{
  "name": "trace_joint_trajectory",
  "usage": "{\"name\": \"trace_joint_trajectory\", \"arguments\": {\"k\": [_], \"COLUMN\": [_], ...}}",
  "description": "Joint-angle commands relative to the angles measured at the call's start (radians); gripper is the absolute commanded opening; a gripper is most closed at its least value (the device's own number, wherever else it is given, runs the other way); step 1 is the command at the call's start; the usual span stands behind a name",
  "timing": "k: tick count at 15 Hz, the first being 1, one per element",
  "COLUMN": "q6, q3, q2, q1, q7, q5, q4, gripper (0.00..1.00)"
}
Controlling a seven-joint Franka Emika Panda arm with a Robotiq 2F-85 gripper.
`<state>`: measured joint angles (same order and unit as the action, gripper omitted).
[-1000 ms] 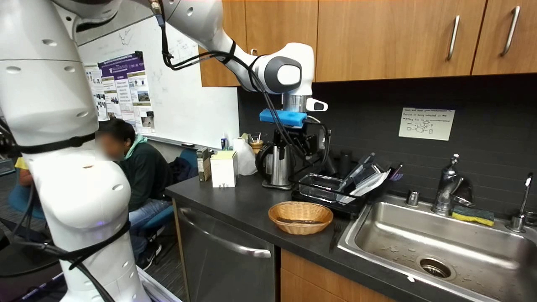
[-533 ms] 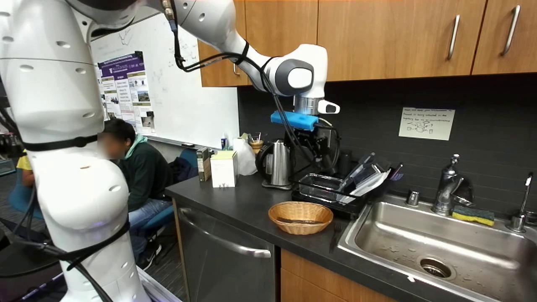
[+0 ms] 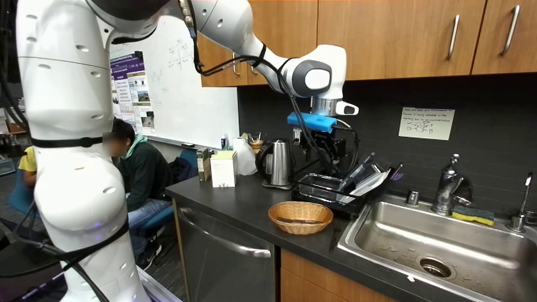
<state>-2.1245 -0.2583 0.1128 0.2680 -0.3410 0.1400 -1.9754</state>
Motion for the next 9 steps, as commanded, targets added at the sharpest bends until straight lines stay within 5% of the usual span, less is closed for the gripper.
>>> {"name": "trace_joint_trajectory", "arguments": {"k": [1, 9], "q6": [0.057, 0.109], "q3": [-0.004, 0.001], "q2": [0.062, 0.168], "q1": [0.037, 0.110], "q7": [-0.030, -0.065], "q5": [0.014, 0.014], "q4": [0.100, 0.228], "gripper": [1.00, 1.00]}}
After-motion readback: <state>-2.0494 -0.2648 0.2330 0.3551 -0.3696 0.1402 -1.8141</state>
